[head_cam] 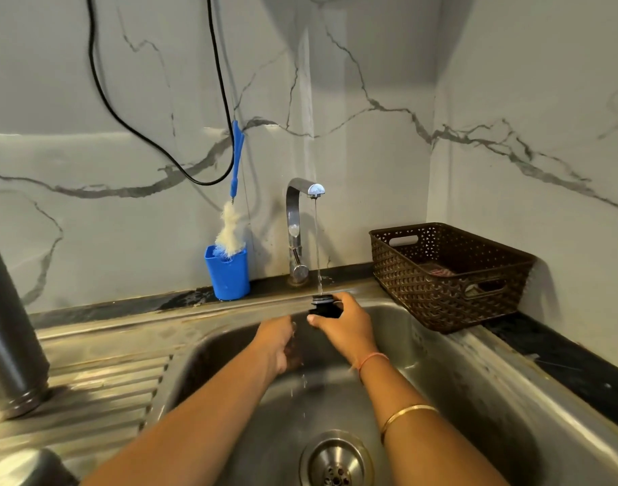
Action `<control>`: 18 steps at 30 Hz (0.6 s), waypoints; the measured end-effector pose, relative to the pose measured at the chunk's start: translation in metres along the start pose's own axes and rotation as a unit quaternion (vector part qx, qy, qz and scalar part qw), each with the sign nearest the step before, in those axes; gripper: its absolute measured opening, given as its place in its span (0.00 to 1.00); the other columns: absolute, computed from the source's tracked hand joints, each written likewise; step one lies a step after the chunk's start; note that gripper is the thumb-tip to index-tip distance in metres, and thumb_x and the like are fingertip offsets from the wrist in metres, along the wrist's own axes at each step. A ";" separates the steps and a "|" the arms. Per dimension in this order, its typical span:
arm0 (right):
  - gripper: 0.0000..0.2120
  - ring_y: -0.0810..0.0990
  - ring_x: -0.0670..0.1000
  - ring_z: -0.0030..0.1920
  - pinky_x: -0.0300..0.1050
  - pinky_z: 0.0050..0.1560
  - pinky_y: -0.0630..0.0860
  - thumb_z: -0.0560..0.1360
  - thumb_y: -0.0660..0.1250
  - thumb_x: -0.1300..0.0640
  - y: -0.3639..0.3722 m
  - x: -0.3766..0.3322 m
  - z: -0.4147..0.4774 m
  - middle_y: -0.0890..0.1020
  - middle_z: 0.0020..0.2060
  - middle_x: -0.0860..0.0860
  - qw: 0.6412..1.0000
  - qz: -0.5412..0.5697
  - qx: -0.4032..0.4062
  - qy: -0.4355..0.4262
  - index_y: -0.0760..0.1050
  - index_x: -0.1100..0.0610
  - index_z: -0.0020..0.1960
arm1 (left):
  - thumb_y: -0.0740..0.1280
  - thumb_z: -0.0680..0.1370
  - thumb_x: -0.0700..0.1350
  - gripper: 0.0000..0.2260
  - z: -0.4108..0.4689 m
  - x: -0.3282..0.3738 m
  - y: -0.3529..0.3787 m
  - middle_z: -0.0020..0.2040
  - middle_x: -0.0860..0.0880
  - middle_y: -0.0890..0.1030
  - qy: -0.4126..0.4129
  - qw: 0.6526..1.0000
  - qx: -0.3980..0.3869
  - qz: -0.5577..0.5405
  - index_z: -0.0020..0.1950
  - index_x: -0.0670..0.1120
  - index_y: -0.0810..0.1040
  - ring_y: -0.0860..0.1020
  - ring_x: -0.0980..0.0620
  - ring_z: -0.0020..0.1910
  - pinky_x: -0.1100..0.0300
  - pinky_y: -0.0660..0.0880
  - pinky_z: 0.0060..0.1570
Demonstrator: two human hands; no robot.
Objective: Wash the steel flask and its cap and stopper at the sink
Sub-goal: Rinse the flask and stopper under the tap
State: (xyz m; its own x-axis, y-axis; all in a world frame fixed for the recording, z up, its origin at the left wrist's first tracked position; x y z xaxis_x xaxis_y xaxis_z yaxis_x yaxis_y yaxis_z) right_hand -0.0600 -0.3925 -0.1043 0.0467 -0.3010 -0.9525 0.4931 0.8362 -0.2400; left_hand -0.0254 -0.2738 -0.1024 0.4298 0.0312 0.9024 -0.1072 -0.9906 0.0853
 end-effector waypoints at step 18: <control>0.29 0.80 0.56 0.47 0.48 0.50 0.77 0.77 0.52 0.35 0.020 -0.020 0.040 0.81 0.48 0.59 0.983 0.074 -0.082 0.147 0.77 0.59 0.54 | 0.57 0.81 0.55 0.16 0.004 0.034 0.041 0.51 0.42 0.79 0.164 0.981 -0.104 -0.009 0.59 0.45 0.72 0.77 0.47 0.47 0.55 0.75 0.40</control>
State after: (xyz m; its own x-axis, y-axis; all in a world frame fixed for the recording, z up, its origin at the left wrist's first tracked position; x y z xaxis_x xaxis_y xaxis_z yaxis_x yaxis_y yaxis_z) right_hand -0.0166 -0.3882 -0.0820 -0.1571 -0.0461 -0.9865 0.3515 0.9309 -0.0995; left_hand -0.0118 -0.3140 -0.0701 0.1246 0.1228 0.9846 -0.2971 -0.9422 0.1551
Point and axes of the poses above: each hand's wrist, its own z-axis towards the middle knuckle, its own y-axis out of the palm, x = y × z, the point moved 2 cm from there along z, towards the middle knuckle
